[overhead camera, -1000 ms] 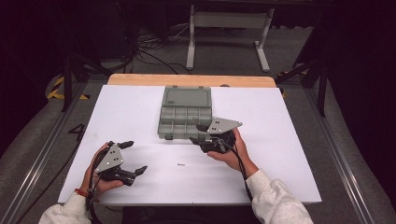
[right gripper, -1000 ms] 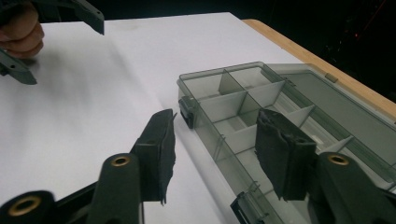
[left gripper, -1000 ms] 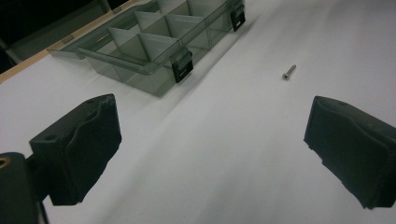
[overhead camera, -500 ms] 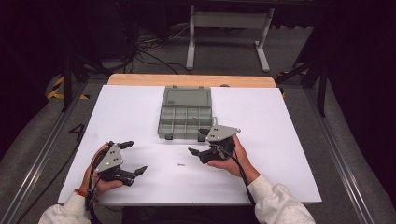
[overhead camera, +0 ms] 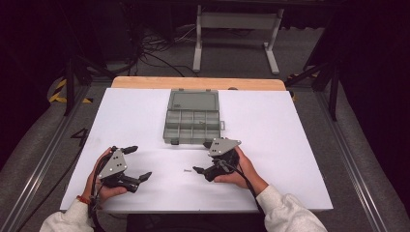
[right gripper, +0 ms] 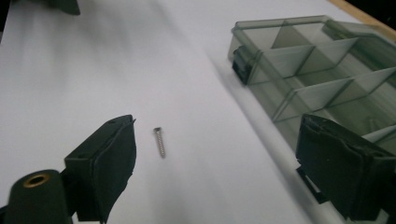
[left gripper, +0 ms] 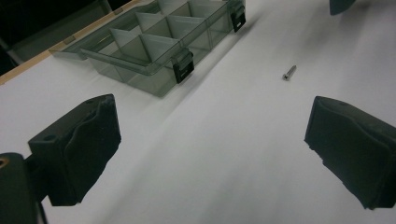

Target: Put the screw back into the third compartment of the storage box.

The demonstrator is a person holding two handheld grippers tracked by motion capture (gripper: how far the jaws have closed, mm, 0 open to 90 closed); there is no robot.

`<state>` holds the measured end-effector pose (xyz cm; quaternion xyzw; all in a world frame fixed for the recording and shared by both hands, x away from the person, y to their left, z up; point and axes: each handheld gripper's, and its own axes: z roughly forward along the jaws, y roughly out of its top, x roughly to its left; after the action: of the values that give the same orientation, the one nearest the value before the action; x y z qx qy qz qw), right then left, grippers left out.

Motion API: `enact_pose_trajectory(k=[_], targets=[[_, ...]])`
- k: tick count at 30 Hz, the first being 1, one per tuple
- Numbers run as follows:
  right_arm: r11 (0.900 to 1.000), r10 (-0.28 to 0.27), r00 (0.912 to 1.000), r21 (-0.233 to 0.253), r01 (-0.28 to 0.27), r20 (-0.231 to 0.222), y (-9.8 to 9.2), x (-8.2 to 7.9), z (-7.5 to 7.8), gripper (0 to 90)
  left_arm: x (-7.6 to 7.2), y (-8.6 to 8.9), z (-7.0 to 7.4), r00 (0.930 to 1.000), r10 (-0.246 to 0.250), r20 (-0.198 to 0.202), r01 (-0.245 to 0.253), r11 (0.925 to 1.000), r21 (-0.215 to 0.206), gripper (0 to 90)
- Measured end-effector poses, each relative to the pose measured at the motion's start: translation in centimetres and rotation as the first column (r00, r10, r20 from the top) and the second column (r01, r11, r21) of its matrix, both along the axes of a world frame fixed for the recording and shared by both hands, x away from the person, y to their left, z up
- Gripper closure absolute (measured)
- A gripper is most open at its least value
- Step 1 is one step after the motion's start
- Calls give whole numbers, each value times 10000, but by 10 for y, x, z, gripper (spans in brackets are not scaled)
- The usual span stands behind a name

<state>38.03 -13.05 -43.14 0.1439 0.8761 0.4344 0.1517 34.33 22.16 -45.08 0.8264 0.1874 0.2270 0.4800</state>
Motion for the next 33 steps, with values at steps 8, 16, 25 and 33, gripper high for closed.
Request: enact_pose_trajectory(k=[8,16,25,33], targets=[[9995,184,9984,-244,-197,-540,10,1,-11,139,0,0,0,10000,18,12,-18,10000,9,41],[9960,396,9926,-747,-484,-1149,26,5,-27,193,1,-1,0,10000,11,-7,-11,10000,53,41],[9932,656,9870,-859,-788,-1470,33,9,-30,482,1,-1,-1,10000,-5,-32,6,10000,84,41],[9892,1076,9799,-810,-1225,-1678,39,10,-29,749,1,-1,-1,10000,-13,-55,13,9999,101,41]])
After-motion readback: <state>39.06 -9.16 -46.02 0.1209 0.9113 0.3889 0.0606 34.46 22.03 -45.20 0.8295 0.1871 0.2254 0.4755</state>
